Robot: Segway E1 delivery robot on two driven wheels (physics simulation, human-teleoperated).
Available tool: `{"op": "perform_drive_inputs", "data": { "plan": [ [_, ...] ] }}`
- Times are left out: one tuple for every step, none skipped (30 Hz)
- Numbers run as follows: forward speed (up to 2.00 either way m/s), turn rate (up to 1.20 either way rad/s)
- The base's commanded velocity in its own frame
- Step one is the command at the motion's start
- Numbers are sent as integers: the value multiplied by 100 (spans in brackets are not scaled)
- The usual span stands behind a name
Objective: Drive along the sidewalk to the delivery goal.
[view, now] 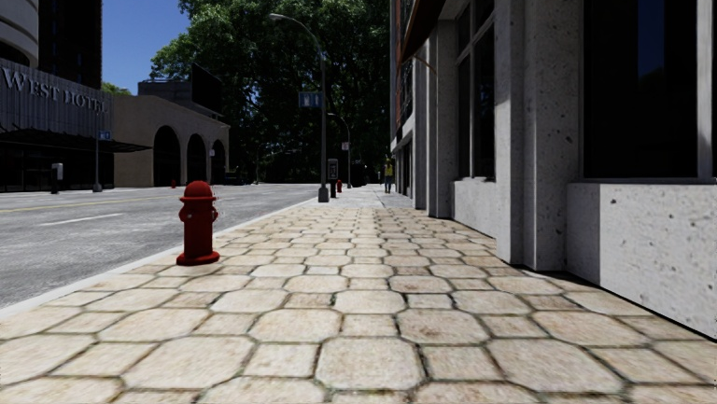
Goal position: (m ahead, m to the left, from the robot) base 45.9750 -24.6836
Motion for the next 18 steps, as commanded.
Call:
{"op": "perform_drive_inputs", "data": {
  "plan": [
    [200, 0],
    [200, 0],
    [200, 0],
    [200, 0],
    [200, 0],
    [200, 0],
    [200, 0],
    [200, 0],
    [200, 0],
    [200, 0],
    [200, 0],
    [200, 0],
    [200, 0],
    [200, 0],
    [200, 0],
    [200, 0],
    [200, 0],
    [200, 0]
  ]
}}
